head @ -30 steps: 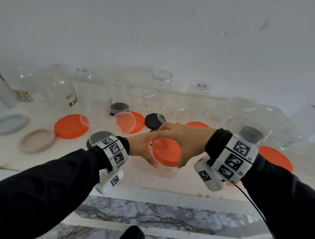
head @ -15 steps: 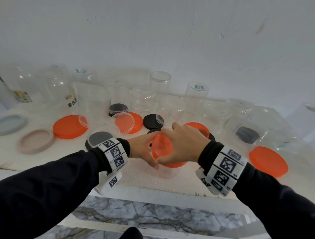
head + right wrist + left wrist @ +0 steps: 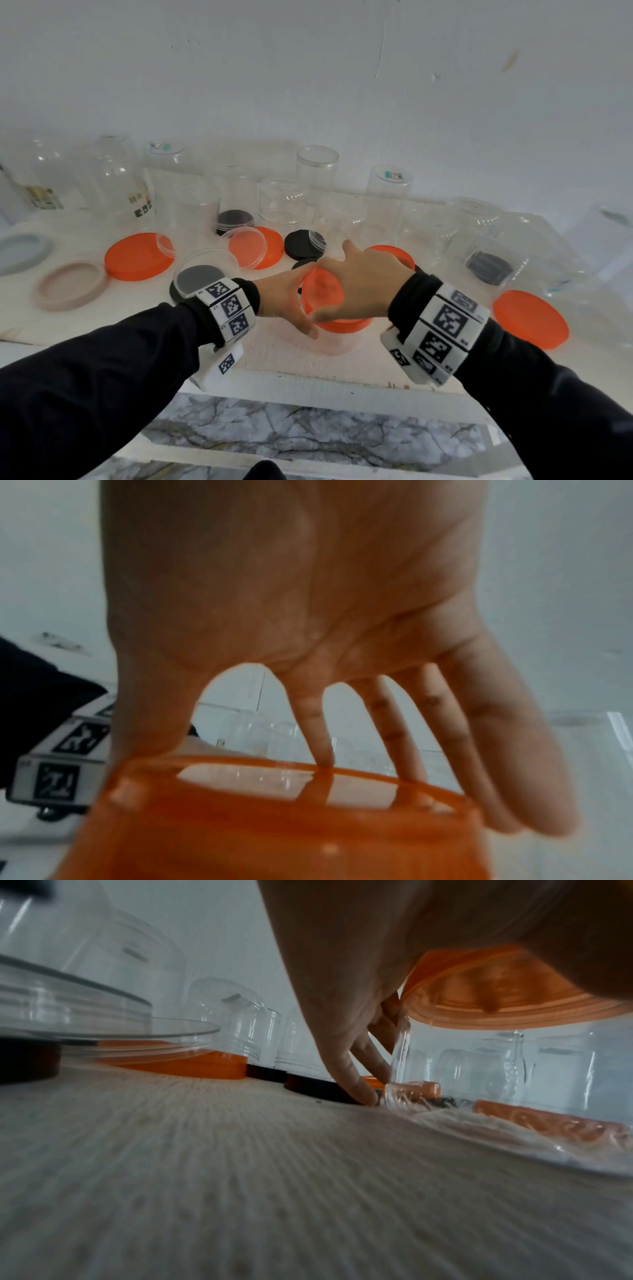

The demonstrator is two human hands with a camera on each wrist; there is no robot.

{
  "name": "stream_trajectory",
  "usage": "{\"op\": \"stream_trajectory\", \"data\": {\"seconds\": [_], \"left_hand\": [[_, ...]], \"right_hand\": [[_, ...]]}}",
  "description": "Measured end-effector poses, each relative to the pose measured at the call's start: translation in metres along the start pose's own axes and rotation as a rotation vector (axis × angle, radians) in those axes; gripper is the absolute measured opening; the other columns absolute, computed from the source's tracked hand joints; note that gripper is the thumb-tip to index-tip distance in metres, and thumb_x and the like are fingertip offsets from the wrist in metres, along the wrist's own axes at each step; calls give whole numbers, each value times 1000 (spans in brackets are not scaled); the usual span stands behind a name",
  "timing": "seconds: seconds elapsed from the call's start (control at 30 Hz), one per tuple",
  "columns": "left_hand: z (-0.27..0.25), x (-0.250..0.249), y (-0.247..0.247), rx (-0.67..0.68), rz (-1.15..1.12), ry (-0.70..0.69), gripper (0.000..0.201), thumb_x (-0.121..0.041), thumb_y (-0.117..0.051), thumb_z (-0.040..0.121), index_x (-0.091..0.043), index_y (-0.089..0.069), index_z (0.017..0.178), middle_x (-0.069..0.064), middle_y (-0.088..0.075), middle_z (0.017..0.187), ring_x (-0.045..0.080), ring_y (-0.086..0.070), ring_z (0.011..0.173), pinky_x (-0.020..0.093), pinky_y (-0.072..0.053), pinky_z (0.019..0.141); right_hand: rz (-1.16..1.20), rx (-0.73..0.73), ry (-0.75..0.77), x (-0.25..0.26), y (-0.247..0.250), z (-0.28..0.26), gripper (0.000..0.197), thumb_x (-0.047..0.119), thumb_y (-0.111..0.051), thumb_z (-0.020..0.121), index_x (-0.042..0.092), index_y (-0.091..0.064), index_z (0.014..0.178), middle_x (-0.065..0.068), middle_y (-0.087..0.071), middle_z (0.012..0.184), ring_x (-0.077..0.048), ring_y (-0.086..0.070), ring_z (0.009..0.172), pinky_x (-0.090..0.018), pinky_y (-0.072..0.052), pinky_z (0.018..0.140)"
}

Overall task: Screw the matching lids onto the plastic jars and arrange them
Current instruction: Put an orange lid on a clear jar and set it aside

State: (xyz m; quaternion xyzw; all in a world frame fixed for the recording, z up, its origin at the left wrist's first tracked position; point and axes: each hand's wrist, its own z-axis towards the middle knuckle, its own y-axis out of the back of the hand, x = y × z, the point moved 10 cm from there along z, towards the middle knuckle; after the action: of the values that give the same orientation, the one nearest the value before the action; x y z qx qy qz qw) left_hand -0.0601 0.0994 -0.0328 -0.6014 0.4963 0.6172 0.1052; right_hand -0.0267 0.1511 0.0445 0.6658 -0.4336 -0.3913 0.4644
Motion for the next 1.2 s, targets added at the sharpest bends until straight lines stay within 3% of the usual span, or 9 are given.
{"op": "stream_trajectory", "data": {"seconds": [0.07, 0.13, 0.23, 0.4, 0.5, 0.63, 0.83, 1.0, 1.2], "left_hand": [[0, 2, 0, -1, 4, 11, 108, -33, -88, 46, -34, -24, 134, -14, -44, 129, 4, -44, 119, 13, -39, 90], [0, 1, 1, -7, 11, 3, 100, -21, -89, 52, -40, -26, 126, -20, -41, 125, 0, -43, 115, 9, -37, 86], [-1, -2, 0, -7, 19, -17, 95, -18, -89, 53, -44, -28, 122, -28, -36, 122, -10, -39, 111, 6, -35, 86], [0, -3, 1, -13, 0, -31, 84, -6, -87, 56, -44, -37, 111, -22, -43, 119, -12, -44, 106, 1, -36, 82], [1, -1, 1, -2, 1, -24, 83, -3, -85, 59, -45, -35, 110, -24, -44, 115, -14, -44, 103, 0, -37, 79], [0, -1, -2, 26, 1, -15, 88, -10, -86, 57, -40, -34, 122, -24, -42, 121, -6, -45, 110, 6, -38, 83], [1, -1, -2, 10, -19, -36, 86, -4, -84, 60, -38, -34, 121, -22, -47, 117, -17, -47, 102, 3, -41, 78], [-1, -1, -1, -11, -36, -49, 91, -15, -90, 49, -33, -40, 123, -16, -53, 119, -8, -52, 105, 10, -44, 83], [0, -6, -1, -29, -9, -78, 89, -2, -87, 53, -38, -38, 117, -17, -51, 115, -17, -50, 99, 5, -42, 78]], "right_hand": [[29, 15, 4, -1, -3, 0, 90, 77, -52, 69, 34, -23, 143, -7, -30, 136, -30, -44, 115, -35, -42, 77], [132, 104, 108, 4, -8, -3, 88, 63, -64, 72, 44, -15, 143, -1, -18, 145, -30, -32, 125, -41, -41, 91], [175, 160, 179, 8, -11, -7, 85, 44, -72, 73, 54, -17, 137, 5, -19, 143, -26, -31, 119, -38, -38, 91], [61, -21, 38, 8, -4, -4, 82, 66, -62, 68, 46, -23, 138, -2, -36, 126, -28, -43, 103, -31, -38, 70], [53, 28, 80, 7, -5, -6, 87, 71, -60, 69, 47, -18, 141, -2, -33, 134, -29, -45, 111, -32, -37, 74], [157, 122, 203, 9, -9, -9, 86, 57, -68, 72, 49, -17, 141, 2, -19, 148, -26, -34, 128, -37, -36, 96], [57, -33, 211, 7, -6, -12, 79, 67, -59, 73, 49, -21, 140, 7, -26, 146, -24, -39, 120, -35, -39, 89], [4, -100, 189, 3, -9, -14, 78, 74, -49, 74, 44, -24, 141, 1, -32, 144, -26, -41, 116, -36, -44, 87], [-17, -155, 167, 2, -12, -12, 77, 72, -50, 75, 38, -30, 141, -5, -39, 137, -29, -44, 109, -36, -45, 80]]}}
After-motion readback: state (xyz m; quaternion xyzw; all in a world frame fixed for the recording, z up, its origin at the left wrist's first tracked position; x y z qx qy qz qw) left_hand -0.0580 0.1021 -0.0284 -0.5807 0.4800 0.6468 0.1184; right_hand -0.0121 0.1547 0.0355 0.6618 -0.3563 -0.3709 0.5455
